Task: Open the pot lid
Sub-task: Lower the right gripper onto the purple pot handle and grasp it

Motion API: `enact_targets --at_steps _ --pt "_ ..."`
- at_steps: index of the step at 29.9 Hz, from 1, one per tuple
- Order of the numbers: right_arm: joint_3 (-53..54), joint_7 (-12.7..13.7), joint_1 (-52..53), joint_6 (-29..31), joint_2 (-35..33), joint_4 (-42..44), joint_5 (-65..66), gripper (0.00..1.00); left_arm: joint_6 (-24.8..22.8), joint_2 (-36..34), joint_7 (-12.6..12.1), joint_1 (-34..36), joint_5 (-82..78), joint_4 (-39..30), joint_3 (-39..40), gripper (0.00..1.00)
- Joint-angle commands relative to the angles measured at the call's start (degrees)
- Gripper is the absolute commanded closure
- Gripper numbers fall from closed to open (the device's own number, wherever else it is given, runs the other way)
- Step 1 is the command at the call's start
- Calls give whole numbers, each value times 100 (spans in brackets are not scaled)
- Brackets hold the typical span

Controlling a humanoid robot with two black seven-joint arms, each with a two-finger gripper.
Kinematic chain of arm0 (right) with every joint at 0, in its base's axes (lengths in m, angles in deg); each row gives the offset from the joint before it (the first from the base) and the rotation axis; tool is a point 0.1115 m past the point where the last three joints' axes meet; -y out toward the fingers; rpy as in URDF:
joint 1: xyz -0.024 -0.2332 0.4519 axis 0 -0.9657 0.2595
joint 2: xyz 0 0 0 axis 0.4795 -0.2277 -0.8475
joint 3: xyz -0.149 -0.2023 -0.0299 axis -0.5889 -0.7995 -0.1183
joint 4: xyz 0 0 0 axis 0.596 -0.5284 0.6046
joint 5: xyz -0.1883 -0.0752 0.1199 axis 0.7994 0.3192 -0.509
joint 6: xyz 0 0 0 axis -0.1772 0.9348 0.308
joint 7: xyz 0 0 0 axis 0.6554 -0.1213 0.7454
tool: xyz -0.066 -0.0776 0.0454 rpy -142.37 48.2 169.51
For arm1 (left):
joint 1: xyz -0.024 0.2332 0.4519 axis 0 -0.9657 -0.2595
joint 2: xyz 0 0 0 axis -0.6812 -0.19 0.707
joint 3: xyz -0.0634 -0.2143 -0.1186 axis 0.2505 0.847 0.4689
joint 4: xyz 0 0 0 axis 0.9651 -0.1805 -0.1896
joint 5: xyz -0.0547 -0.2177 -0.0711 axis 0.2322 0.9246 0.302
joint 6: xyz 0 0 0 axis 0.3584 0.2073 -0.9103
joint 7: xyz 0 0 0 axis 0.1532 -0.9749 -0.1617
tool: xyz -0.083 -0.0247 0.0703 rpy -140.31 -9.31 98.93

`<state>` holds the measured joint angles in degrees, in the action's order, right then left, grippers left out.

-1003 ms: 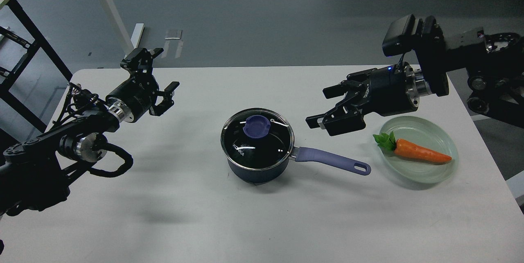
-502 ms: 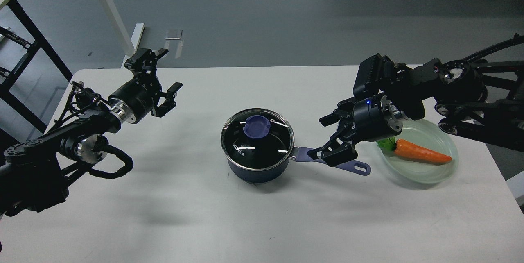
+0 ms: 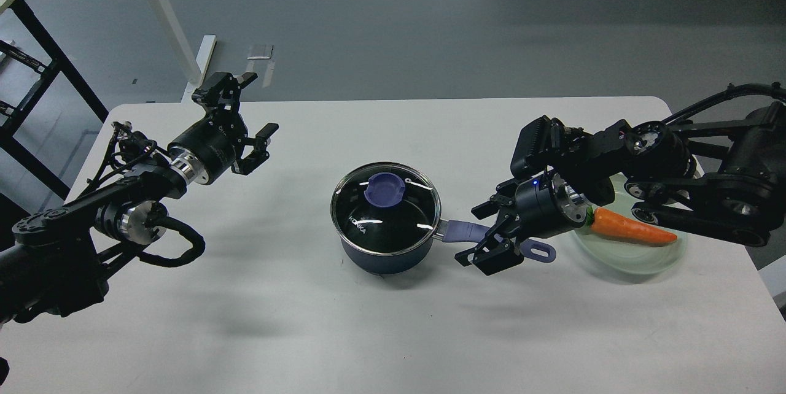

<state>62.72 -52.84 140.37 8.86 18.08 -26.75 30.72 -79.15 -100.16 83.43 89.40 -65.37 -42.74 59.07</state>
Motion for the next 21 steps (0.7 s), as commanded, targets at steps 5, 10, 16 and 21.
enact_targets --at_steps 5,10,16,21 --pt "-247 -1 8 0 349 372 20 13 51 -7 -1 2 8 0 17 0" --pt "-414 -1 17 9 332 390 108 31 51 -16 -1 2 8 0 26 0" --pt "-475 -1 26 18 165 355 152 38 51 -7 -1 2 8 0 34 0" --pt "-484 -1 26 18 129 338 222 40 51 2 -1 2 8 0 35 0"
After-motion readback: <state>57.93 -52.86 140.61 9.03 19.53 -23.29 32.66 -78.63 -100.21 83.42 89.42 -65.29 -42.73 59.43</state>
